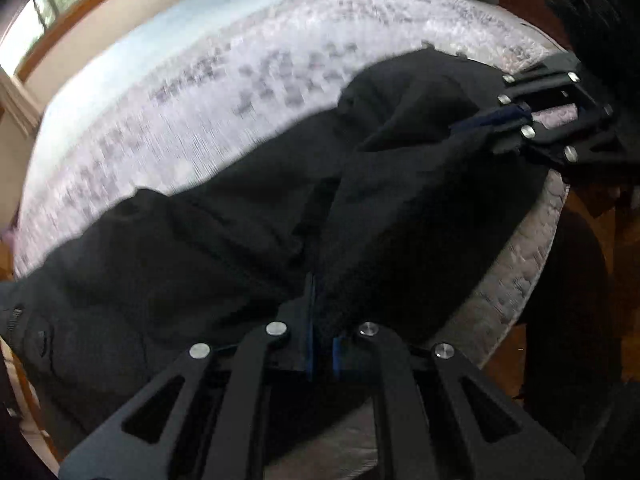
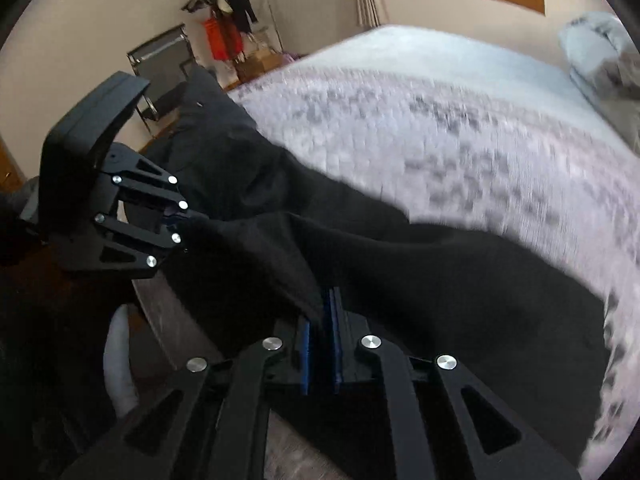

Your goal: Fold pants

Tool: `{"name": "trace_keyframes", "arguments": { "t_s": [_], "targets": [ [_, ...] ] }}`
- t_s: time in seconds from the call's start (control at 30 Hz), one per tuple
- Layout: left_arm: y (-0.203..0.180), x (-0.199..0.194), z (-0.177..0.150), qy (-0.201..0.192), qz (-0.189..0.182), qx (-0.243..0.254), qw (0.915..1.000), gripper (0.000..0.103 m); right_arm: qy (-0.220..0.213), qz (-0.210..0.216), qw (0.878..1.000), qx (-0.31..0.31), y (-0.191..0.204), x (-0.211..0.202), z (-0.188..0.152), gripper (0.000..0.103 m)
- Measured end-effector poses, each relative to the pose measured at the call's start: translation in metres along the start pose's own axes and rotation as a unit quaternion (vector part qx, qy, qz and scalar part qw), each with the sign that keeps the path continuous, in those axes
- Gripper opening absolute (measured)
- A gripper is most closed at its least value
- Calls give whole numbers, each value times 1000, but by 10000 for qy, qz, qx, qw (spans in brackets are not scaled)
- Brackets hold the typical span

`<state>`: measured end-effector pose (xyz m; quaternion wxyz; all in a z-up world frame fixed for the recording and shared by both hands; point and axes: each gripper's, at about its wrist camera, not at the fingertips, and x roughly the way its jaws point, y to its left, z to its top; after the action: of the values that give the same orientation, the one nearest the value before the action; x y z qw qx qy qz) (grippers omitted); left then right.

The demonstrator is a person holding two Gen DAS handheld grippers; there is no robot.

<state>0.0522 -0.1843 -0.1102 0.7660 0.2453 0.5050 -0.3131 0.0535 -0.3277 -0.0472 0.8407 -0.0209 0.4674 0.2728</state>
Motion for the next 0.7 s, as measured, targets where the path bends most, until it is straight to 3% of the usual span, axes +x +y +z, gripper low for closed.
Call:
{"name": "trace_keyframes", "arguments": {
  "t_s": [0.2,0.33,0.43,0.5,0.53,0.57,0.63,0.7],
  "targets": [
    [-20,17,-21,176,-5,-125,9998,6,257,-47,9989,377,4,14,-41,9],
    [-20,22,-24,203,-158,-462,9986,7,230,-95,9980,573,1,14,-46,9],
    [-16,21,-24,237,-303,-832,9958,15,223,-95,9969,744,-4,13,-45,14],
    [-9,18,-25,318,-558,-1161,9912,42,278,-92,9963,808,-3,11,-46,30],
    [-7,16,-27,331,-661,-1263,9892,70,316,-114,9960,822,-1,9,-45,41],
    [-5,10,-29,338,-737,-1380,9871,89,355,-196,9962,768,3,5,-44,51],
    [-5,-2,-34,247,-814,-1425,9861,89,429,-372,9962,654,11,-1,-43,66],
    [-6,-13,-44,254,-803,-1328,9876,90,354,-370,9969,599,21,-14,-44,72]
  ]
}}
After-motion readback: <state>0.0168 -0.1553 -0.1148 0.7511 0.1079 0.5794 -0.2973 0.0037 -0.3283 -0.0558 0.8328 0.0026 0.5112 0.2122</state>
